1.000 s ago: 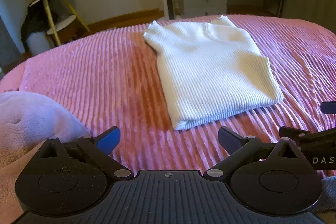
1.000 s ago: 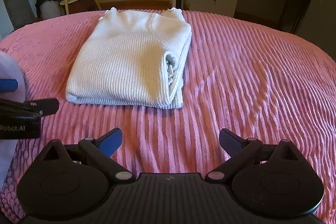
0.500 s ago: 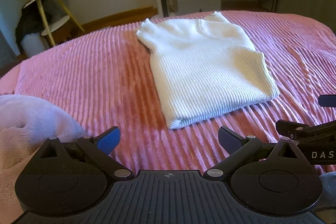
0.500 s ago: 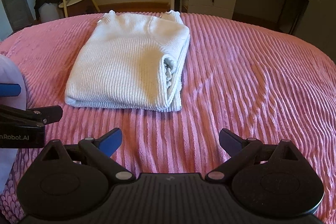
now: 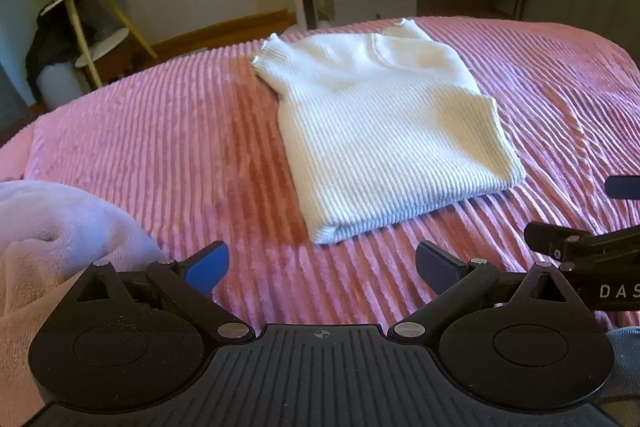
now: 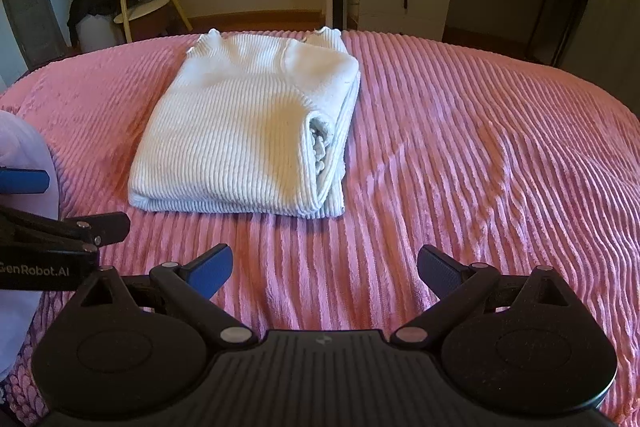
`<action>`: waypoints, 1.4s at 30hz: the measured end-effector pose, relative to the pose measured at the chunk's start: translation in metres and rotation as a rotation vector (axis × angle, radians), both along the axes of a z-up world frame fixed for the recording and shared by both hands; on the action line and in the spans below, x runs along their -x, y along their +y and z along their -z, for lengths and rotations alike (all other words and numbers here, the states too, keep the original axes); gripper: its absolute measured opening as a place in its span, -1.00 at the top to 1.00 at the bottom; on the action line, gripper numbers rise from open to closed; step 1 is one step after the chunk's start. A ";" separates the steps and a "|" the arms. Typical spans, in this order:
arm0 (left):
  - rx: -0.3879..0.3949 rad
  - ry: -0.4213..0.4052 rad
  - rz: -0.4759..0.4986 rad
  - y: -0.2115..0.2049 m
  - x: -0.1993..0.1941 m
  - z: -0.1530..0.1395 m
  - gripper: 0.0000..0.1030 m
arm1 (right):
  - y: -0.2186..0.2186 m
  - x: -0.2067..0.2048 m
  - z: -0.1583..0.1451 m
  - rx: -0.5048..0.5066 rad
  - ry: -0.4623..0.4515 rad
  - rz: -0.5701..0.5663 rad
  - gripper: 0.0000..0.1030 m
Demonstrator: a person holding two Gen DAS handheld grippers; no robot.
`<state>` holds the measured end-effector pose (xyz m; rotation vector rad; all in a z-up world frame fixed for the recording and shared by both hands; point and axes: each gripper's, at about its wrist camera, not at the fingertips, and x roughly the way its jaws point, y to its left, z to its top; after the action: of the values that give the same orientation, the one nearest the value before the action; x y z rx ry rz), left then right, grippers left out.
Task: Fold small clothes
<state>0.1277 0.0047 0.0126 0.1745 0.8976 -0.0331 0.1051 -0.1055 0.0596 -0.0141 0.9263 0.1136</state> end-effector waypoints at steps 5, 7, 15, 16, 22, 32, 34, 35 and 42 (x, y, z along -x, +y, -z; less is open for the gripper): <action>-0.002 0.002 -0.001 0.002 0.000 0.000 -0.98 | 0.000 0.000 0.001 -0.001 0.000 -0.001 -0.92; 0.008 0.004 -0.002 0.003 -0.001 0.000 -0.98 | 0.001 0.000 0.001 0.001 -0.002 0.000 -0.92; 0.014 0.008 0.014 0.001 0.000 0.000 -0.98 | 0.001 0.000 0.001 0.000 -0.004 0.000 -0.92; 0.013 0.007 0.016 0.001 0.000 0.000 -0.98 | 0.001 0.000 0.001 -0.001 -0.004 0.000 -0.92; 0.017 0.010 0.022 0.003 0.001 0.001 -0.98 | 0.002 0.000 0.001 0.002 -0.006 -0.001 -0.92; 0.036 0.011 0.029 0.005 0.004 0.000 -0.98 | 0.006 0.000 0.002 0.006 -0.003 -0.002 -0.92; 0.025 0.010 0.044 0.004 0.007 0.001 -0.98 | 0.007 0.000 0.002 0.006 -0.002 -0.004 -0.92; 0.021 0.012 0.051 0.005 0.008 0.002 -0.98 | 0.007 0.000 0.002 0.007 -0.002 -0.003 -0.92; -0.006 -0.005 0.065 0.011 0.013 0.002 -0.98 | 0.009 0.000 0.002 0.003 -0.009 0.004 -0.92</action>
<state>0.1143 0.0159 0.0104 0.2093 0.8865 -0.0906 0.1054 -0.0962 0.0577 -0.0159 0.9173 0.1083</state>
